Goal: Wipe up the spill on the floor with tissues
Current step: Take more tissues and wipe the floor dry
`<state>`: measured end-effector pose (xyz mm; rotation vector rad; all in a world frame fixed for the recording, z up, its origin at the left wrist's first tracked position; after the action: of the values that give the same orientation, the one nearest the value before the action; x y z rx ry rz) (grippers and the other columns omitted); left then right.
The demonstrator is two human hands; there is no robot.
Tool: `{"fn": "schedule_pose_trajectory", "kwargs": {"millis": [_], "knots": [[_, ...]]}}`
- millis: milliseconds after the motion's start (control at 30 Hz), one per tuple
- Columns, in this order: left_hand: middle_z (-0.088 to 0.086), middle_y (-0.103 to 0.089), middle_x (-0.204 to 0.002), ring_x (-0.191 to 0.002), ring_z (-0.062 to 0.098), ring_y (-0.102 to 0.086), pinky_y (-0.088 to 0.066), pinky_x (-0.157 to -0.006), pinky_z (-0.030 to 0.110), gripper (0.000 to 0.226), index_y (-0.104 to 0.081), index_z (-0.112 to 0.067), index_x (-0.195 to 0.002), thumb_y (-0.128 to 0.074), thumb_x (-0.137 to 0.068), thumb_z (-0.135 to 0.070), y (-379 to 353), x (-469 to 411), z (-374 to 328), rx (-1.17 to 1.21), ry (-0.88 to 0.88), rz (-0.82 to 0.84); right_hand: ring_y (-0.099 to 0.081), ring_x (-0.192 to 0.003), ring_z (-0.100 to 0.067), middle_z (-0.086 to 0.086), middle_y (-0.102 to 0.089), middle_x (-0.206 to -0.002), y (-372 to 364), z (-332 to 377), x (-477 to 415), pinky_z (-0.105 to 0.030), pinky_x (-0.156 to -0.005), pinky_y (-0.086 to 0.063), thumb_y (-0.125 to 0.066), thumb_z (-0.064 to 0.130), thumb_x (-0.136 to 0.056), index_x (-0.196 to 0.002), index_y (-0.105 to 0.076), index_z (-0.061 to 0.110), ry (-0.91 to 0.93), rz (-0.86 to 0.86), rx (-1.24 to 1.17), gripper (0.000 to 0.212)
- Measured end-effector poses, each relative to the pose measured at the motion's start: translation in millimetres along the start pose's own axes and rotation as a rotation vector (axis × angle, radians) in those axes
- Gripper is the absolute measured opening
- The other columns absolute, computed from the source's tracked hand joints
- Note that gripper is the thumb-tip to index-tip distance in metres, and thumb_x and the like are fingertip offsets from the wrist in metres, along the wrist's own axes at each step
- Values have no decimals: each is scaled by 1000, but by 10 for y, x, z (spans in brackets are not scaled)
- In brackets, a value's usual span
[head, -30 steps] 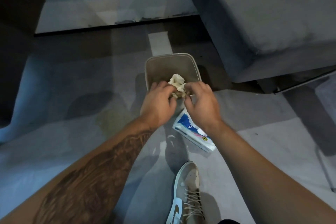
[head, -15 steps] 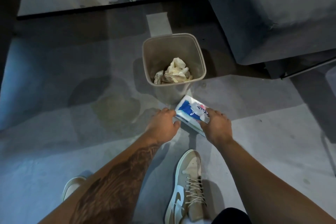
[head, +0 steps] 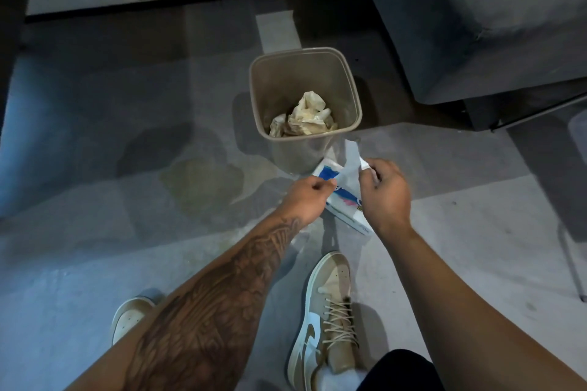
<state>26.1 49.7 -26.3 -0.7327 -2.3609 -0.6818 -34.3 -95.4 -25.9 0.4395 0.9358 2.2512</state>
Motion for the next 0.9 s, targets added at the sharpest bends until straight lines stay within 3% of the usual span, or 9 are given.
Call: {"fn": "schedule_pose_trajectory", "kwargs": {"millis": [167, 300, 333, 400, 500, 567, 667, 800, 900], "knots": [[2, -68, -120, -103, 20, -69, -51, -98, 46, 66, -63, -21, -125, -40, -90, -73, -49, 26, -157, 366, 88, 123, -57, -102, -13, 4, -61, -110, 23, 277, 195, -28, -81, -50, -51, 29, -99, -113, -66, 18, 77, -60, -110, 23], [15, -72, -114, -107, 31, -70, -53, -98, 49, 87, -68, -8, -117, -59, -72, -81, 23, 24, -137, 651, 95, 146, -58, -101, -13, 6, -64, -108, -98, 350, 385, -33, -86, -49, -59, 27, -95, -111, -70, 20, 225, 68, -172, 21], [17, -72, -113, -107, 32, -70, -54, -97, 47, 86, -67, -5, -117, -65, -71, -77, 45, 16, -113, 661, 111, 121, -59, -102, -12, 5, -67, -109, -137, 353, 440, -33, -89, -48, -61, 27, -92, -110, -71, 20, 291, 137, -165, 22], [13, -74, -107, -101, 29, -72, -58, -89, 41, 55, -69, -6, -111, -73, -81, -52, 93, 1, -67, 634, 126, 4, -58, -106, -9, 7, -70, -113, -220, 329, 550, -28, -95, -46, -65, 27, -88, -112, -72, 21, 368, 276, -149, 25], [7, -70, -93, -84, 24, -68, -57, -72, 33, 12, -64, -11, -105, -58, -97, -17, 186, -38, 41, 521, 154, -213, -56, -112, -8, 8, -69, -117, -247, 264, 602, -27, -101, -44, -62, 35, -90, -112, -72, 21, 333, 276, -143, 28], [4, -66, -88, -75, 19, -65, -56, -65, 30, 13, -63, -13, -108, -53, -99, -13, 274, -47, 122, 484, 160, -299, -53, -114, -10, 5, -67, -120, -212, 209, 511, -34, -102, -43, -61, 35, -91, -111, -71, 20, 270, 143, -88, 27], [9, -68, -98, -84, 24, -67, -60, -77, 42, 19, -64, -11, -113, -53, -98, -13, 403, -60, 271, 483, 188, -363, -47, -123, -17, 1, -56, -135, -161, 107, 248, -36, -104, -42, -62, 34, -92, -126, -61, 21, 113, 22, 81, 37], [12, -70, -107, -94, 30, -69, -59, -85, 49, 27, -66, -5, -118, -51, -98, -16, 578, -35, 482, 405, 178, -405, -43, -135, -28, -4, -45, -150, -250, -72, -59, -42, -111, -38, -68, 37, -90, -144, -42, 23, -49, 188, 335, 62], [10, -70, -95, -86, 27, -68, -59, -80, 41, 17, -70, -9, -103, -55, -97, -16, 686, -23, 621, 350, 142, -426, -58, -113, -30, -9, -62, -129, -307, -150, -165, -38, -100, -45, -67, 40, -90, -135, -53, 22, -120, 323, 473, 51]]}}
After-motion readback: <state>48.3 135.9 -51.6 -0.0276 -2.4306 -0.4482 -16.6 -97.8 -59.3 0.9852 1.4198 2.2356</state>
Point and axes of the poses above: each hand's wrist, its own x-axis away from the middle knuckle, its own y-axis out of the back of the hand, z = x × y, the point moved 2 cm from there along -x, towards the middle knuckle
